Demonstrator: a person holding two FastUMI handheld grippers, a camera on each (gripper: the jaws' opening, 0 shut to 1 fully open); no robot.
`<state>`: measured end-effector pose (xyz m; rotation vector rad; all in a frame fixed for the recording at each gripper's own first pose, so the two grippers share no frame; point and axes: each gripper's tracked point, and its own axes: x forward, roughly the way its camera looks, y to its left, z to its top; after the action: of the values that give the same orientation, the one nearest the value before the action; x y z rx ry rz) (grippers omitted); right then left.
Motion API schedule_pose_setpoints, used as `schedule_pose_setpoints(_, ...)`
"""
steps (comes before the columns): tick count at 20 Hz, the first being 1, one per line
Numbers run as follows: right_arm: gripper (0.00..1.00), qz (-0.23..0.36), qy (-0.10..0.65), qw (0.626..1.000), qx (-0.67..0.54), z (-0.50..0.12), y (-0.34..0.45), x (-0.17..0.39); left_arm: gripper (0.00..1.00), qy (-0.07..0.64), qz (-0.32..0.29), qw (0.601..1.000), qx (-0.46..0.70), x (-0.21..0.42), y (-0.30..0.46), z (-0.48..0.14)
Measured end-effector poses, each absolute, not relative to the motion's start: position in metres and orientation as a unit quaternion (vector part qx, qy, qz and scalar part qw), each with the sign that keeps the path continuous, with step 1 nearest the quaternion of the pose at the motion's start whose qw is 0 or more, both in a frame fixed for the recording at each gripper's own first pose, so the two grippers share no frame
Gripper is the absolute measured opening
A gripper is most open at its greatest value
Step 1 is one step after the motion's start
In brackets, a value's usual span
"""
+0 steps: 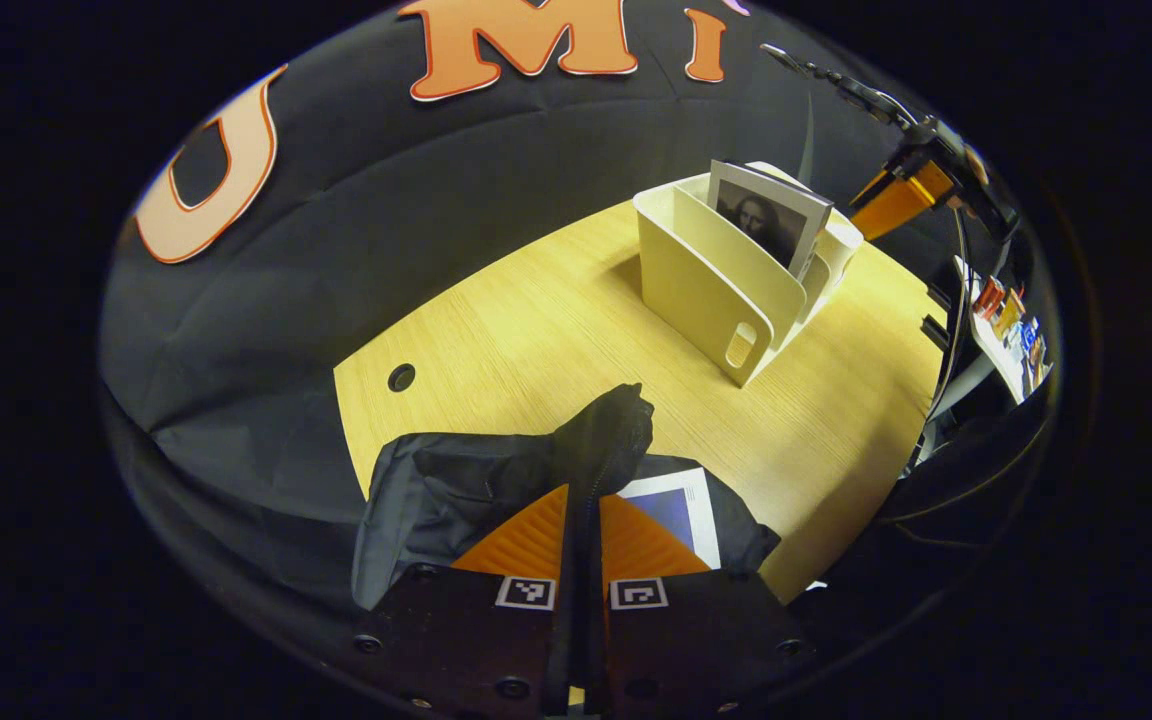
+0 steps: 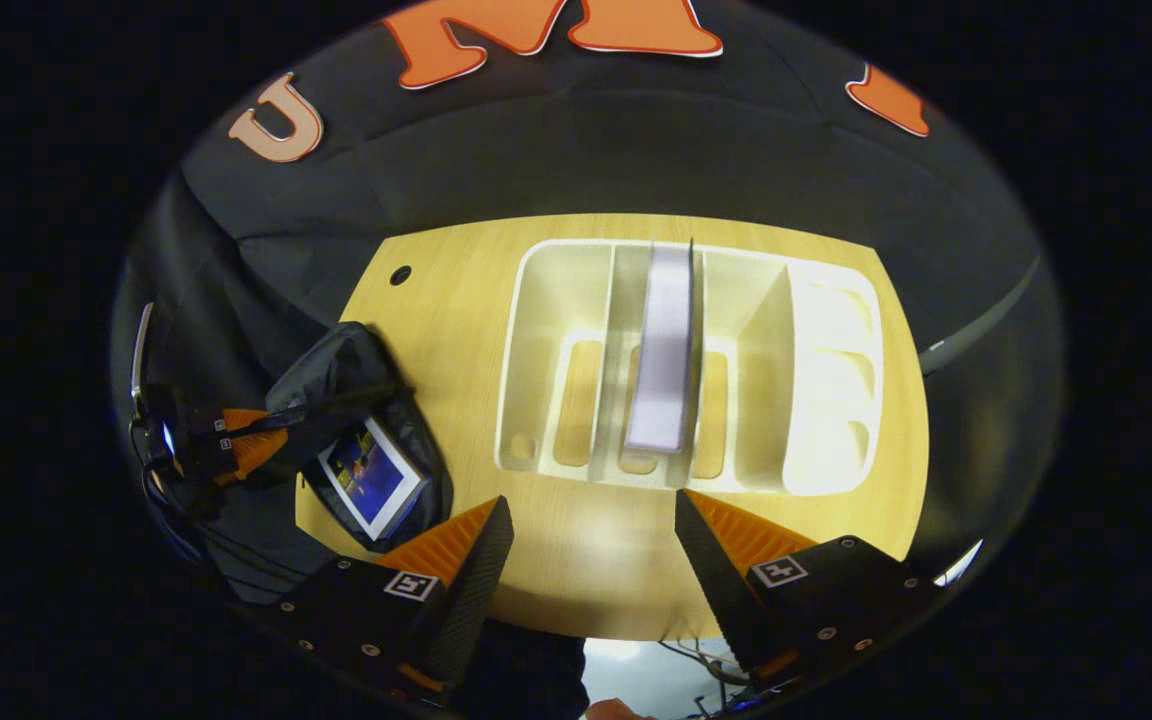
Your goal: Open the schoolbag, grab two books from the bookshelf and put them into the schoolbag.
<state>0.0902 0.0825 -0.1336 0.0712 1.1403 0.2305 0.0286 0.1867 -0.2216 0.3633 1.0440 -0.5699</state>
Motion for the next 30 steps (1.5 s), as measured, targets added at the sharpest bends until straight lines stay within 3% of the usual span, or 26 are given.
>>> schedule_pose_setpoints(11, 0.98, 0.113, 0.571, 0.813, 0.025, -0.154, 0.063, 0.167, 0.06, 0.521, -0.229, 0.809, 0.145, 0.023, 0.184, -0.231)
schedule_pose_setpoints(15, 0.97, 0.089, 0.591, 0.801, 0.035, -0.176, 0.058, 0.187, 0.06, 0.529, -0.221, 0.806, 0.148, 0.024, 0.184, -0.232)
schedule_pose_setpoints(18, 0.83, 0.083, 0.601, 0.794, 0.030, -0.187, 0.061, 0.192, 0.06, 0.532, -0.219, 0.805, 0.146, 0.025, 0.184, -0.234)
schedule_pose_setpoints(19, 0.76, 0.083, 0.604, 0.792, 0.028, -0.190, 0.065, 0.193, 0.06, 0.534, -0.218, 0.804, 0.146, 0.026, 0.184, -0.235)
schedule_pose_setpoints(20, 0.61, 0.082, 0.607, 0.790, 0.027, -0.193, 0.069, 0.193, 0.06, 0.534, -0.217, 0.804, 0.146, 0.027, 0.184, -0.236)
schedule_pose_setpoints(22, 0.57, 0.079, 0.612, 0.786, 0.025, -0.196, 0.072, 0.191, 0.06, 0.535, -0.217, 0.803, 0.147, 0.027, 0.184, -0.235)
schedule_pose_setpoints(23, 0.46, 0.076, 0.615, 0.785, 0.028, -0.193, 0.068, 0.193, 0.06, 0.535, -0.218, 0.803, 0.147, 0.026, 0.183, -0.235)
schedule_pose_setpoints(30, 0.33, 0.043, 0.625, 0.779, 0.037, -0.183, 0.066, 0.180, 0.06, 0.530, -0.221, 0.804, 0.153, 0.028, 0.183, -0.234)
